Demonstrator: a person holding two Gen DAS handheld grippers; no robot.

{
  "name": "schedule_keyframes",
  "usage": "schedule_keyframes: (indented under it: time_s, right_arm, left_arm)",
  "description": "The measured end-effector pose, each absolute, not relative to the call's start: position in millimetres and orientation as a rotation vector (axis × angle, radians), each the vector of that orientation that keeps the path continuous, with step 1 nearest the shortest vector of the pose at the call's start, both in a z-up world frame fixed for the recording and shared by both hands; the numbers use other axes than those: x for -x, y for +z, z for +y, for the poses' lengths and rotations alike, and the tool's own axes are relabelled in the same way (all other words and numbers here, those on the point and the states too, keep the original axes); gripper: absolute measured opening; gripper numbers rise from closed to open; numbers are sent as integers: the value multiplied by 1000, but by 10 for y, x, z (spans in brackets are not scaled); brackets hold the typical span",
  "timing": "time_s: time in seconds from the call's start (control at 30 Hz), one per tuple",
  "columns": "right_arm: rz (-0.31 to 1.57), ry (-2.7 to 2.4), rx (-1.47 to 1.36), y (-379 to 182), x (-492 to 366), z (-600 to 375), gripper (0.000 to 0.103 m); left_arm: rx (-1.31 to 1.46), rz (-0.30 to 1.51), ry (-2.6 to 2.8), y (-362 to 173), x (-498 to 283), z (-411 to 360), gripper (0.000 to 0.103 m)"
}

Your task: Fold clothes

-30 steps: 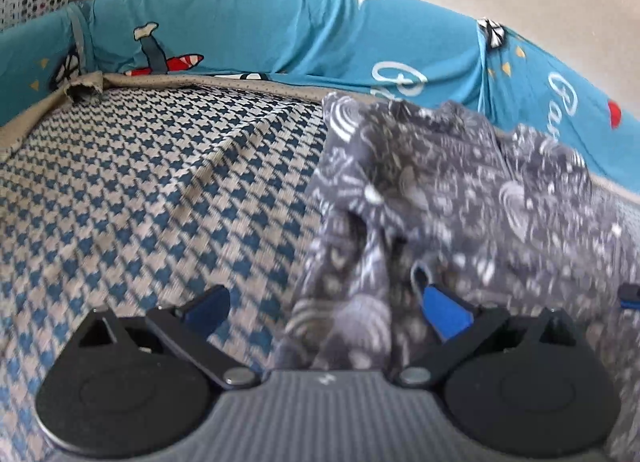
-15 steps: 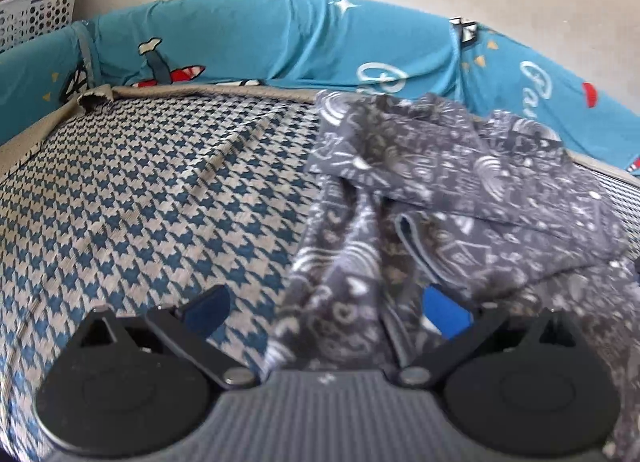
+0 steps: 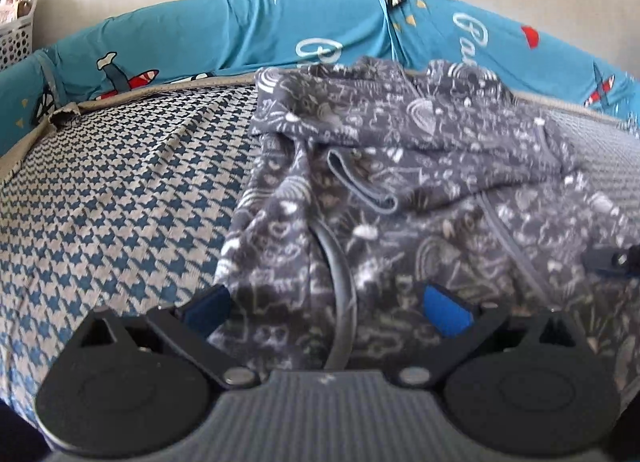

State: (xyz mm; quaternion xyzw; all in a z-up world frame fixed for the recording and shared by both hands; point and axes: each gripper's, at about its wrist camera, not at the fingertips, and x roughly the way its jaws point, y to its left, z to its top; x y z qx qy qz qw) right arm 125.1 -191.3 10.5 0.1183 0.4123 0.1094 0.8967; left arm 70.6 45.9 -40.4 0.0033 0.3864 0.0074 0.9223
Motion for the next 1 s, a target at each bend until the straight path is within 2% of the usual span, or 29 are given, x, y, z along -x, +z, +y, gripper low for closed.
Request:
schedule_keyframes:
  time_s: [0.33, 0.47, 0.77, 0.8, 0.9, 0.97, 1.0]
  right_arm:
    - [848, 130, -180, 104, -1015, -2041, 10]
    - [853, 105, -181, 110, -933, -2131, 4]
    - [820, 74, -260, 205, -595, -2411, 2]
    - [792, 66, -268, 245, -549, -2433, 3]
    - [713, 18, -288, 346, -442, -2514, 17]
    - [707, -33, -315, 339, -447, -2583, 36]
    - [708, -56, -327, 331, -453, -2611, 39]
  left_arm:
    - [25, 834, 35, -413, -604, 527, 103]
    - [59, 851, 41, -410, -556, 574, 103]
    - [121, 857, 36, -337, -421, 625, 103]
    - [132, 855, 33, -323, -407, 634, 103]
    - [141, 821, 13, -257, -362, 635, 103]
    - [132, 807, 15, -242, -354, 630, 103]
    - [137, 808, 18, -247, -361, 635, 103]
